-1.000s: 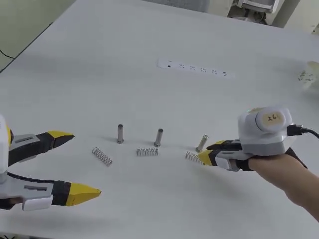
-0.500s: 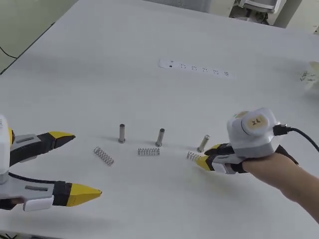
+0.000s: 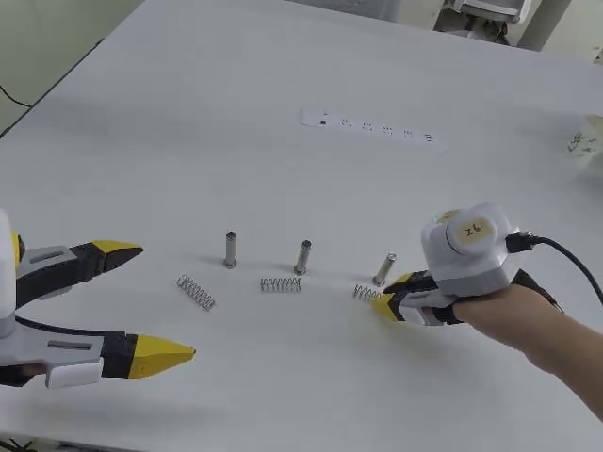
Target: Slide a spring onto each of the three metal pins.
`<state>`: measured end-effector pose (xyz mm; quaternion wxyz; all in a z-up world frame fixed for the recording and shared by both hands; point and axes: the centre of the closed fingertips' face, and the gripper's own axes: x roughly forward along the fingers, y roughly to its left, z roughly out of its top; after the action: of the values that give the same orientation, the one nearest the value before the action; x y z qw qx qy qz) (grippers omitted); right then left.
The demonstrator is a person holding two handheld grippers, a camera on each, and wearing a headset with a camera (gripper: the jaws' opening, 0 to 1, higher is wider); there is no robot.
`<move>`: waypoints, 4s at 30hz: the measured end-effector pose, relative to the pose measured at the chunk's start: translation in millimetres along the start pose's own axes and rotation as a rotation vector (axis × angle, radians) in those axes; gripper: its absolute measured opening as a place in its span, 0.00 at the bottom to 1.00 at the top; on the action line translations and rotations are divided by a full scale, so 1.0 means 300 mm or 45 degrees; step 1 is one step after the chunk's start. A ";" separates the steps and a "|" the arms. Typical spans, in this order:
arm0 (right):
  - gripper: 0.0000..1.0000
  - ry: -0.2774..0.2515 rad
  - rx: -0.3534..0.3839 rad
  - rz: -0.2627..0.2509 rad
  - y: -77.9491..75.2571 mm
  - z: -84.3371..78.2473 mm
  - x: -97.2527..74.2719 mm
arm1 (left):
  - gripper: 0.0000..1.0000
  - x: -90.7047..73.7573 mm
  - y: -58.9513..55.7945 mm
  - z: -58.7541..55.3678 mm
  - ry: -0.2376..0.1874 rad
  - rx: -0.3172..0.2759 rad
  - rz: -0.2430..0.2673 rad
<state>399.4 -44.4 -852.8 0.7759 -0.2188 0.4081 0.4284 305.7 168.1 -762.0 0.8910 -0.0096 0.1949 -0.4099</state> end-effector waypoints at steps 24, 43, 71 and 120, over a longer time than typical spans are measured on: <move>0.08 0.032 -0.138 0.025 0.021 -0.024 0.005 | 0.80 -0.002 -0.008 -0.021 0.033 -0.010 -0.018; 0.08 0.005 -0.401 0.135 0.122 0.051 -0.103 | 0.71 0.063 -0.051 0.031 0.012 -0.028 -0.141; 0.08 -0.027 -0.621 0.242 0.282 0.112 -0.165 | 0.43 0.230 -0.180 0.062 0.076 0.012 -0.430; 0.08 -0.104 -0.733 0.277 0.338 0.153 -0.201 | 0.10 0.416 -0.310 0.082 0.041 0.202 -0.583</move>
<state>316.2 12.3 -776.1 0.6474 -0.3672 0.2596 0.6153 320.2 11.4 -765.3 0.7696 0.0231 0.1691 -0.6153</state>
